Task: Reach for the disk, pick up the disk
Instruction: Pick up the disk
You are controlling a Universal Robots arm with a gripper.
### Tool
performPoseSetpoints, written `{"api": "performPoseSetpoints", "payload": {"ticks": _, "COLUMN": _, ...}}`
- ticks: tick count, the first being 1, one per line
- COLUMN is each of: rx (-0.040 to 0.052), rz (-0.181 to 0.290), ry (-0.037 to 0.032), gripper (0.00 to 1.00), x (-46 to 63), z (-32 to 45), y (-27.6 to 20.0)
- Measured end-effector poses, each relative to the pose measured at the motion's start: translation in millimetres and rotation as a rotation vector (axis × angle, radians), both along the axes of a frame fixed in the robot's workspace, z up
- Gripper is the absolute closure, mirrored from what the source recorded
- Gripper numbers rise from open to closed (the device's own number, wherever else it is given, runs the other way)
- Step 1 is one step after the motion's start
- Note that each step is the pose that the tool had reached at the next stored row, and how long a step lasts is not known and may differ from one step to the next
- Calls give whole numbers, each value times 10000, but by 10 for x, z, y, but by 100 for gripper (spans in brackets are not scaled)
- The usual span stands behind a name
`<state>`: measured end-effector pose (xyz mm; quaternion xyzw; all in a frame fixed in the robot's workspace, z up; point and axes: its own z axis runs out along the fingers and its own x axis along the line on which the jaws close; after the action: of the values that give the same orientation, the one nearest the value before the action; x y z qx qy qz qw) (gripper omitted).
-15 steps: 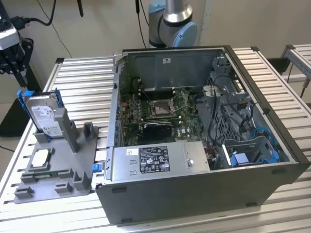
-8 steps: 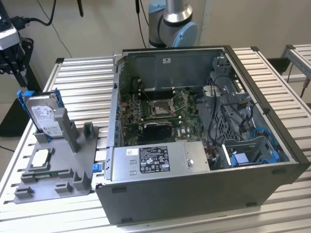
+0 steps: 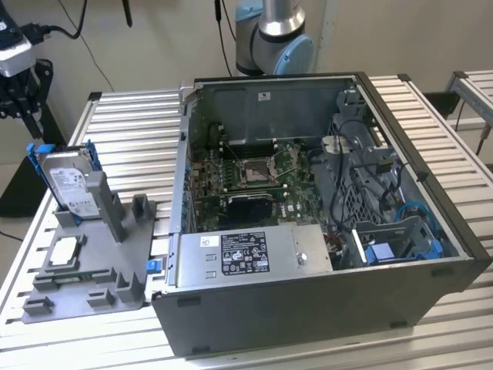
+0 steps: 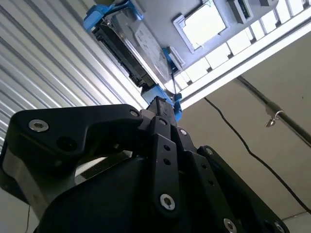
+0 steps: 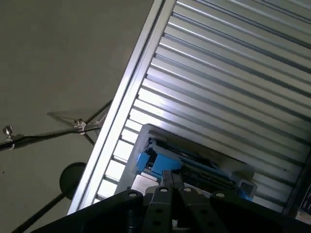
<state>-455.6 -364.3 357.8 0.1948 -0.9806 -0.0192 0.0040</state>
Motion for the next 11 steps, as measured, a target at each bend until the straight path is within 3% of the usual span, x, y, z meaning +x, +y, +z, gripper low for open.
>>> {"api": "performPoseSetpoints", "payload": {"ticks": 11, "rx": 0, "rz": 2005, "ry": 0, "gripper": 100, "x": 0, "z": 0, "y": 0}}
